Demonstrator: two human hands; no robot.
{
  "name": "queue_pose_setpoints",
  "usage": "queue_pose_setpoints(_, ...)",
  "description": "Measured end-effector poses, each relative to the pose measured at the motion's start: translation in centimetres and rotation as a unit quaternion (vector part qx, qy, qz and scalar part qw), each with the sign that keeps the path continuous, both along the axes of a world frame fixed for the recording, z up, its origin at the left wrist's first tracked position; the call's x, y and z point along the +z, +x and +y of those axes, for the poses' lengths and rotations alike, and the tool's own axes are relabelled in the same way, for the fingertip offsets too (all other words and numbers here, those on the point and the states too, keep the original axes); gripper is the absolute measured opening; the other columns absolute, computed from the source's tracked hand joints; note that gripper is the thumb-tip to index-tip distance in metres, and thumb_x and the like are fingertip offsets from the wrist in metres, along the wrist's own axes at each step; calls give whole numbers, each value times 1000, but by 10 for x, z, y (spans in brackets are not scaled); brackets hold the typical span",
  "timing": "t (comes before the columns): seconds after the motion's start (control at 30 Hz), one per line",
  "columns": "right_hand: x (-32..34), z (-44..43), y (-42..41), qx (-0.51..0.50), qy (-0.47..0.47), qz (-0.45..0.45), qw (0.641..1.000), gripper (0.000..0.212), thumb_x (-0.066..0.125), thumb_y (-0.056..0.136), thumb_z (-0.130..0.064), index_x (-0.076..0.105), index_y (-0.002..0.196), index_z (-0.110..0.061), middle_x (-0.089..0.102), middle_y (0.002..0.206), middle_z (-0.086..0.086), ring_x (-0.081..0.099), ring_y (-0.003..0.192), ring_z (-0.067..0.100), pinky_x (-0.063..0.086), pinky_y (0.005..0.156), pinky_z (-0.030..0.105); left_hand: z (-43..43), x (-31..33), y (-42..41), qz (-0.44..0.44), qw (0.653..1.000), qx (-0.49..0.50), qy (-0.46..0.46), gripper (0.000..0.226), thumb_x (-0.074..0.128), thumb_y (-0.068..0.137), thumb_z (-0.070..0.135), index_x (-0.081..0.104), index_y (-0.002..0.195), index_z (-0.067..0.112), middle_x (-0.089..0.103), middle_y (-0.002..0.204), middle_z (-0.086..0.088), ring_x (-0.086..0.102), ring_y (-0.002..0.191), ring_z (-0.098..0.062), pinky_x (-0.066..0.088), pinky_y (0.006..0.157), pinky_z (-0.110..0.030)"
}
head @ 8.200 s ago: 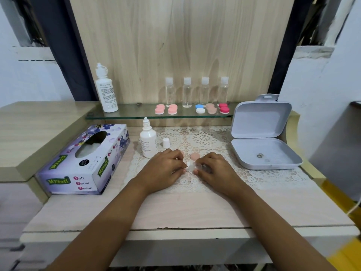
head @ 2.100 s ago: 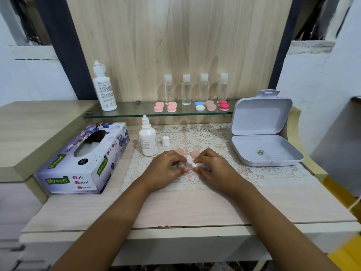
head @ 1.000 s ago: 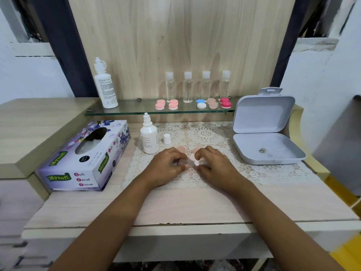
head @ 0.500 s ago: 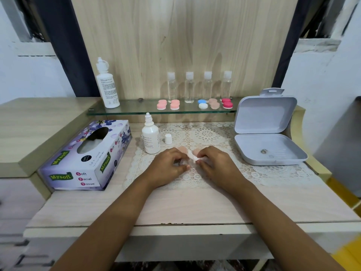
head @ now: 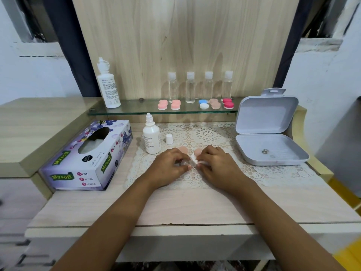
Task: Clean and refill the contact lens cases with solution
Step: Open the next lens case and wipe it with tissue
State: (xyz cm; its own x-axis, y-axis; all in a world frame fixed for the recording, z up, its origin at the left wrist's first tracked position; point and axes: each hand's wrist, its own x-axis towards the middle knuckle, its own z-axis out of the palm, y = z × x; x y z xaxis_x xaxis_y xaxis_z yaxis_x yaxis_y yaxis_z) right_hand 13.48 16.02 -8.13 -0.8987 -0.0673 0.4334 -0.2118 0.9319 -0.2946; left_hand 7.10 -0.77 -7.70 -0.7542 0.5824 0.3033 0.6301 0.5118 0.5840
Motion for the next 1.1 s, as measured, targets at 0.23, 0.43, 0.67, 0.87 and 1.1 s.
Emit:
queue_pose_setpoints(0.23,-4,1,-3,-7,-4,-23,1000,26,53,90,-29,59,112,-16,52,113,-1,44,107,21,34,85,33,0,-1,-1,0,1000,-4,2,24,68,83,24,70,106,17,61,101,-1,55,100,-16,44,92,-39)
queue_pose_setpoints(0.43,-1,0,1,-4,-144,-46,988,27,53,83,-38,60,100,-18,51,96,-9,51,97,15,39,86,31,-1,-2,-1,8,1000,-4,-1,24,67,84,28,71,106,18,62,101,-1,56,100,-15,44,91,-38)
queue_pose_setpoints(0.67,11,-1,4,8,-345,-31,938,6,54,92,-22,51,87,-23,58,81,-8,52,74,7,38,63,15,-2,0,1,-24,1000,-2,20,35,61,88,32,65,118,15,63,107,0,57,103,-13,44,95,-30)
queue_pose_setpoints(0.87,12,-8,8,48,-422,-50,904,15,57,91,-18,50,87,-30,67,76,3,64,70,10,50,62,22,-1,7,9,-88,988,-9,127,20,55,93,23,65,108,17,69,95,2,67,80,-5,50,79,-18)
queue_pose_setpoints(1.1,13,-7,4,12,-445,-15,895,12,56,92,-18,49,86,-26,63,65,4,53,48,1,42,50,14,-1,8,12,-102,978,-34,177,20,69,82,25,59,100,27,64,71,2,61,68,-6,48,68,-18)
